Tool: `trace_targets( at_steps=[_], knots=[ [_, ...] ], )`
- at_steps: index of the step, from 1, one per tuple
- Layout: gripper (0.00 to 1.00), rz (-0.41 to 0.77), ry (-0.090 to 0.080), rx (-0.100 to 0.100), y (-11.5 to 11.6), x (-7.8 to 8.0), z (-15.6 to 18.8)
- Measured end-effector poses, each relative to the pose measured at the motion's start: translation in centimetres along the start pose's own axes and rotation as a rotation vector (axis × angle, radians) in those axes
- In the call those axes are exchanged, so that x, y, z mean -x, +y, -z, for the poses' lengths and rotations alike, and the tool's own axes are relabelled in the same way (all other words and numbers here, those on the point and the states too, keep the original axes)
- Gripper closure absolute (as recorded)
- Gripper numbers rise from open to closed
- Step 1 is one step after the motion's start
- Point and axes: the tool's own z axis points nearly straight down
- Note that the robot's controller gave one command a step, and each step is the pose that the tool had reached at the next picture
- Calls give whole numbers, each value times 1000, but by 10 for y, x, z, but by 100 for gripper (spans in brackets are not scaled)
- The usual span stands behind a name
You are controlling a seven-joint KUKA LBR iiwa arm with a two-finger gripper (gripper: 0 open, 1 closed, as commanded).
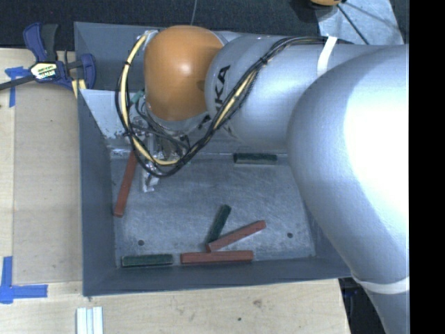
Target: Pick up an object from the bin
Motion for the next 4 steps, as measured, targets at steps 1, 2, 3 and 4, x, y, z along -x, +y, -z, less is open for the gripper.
trace_targets(
  at_steps=[1,2,3,4],
  knots=[
    [0,-1,0,0,0,0,0],
    [100,222,5,-2,20,-1,-53],
    [100,222,5,-2,20,-1,-53],
    [100,808,-16,-4,27,-26,-54]
  ],
)
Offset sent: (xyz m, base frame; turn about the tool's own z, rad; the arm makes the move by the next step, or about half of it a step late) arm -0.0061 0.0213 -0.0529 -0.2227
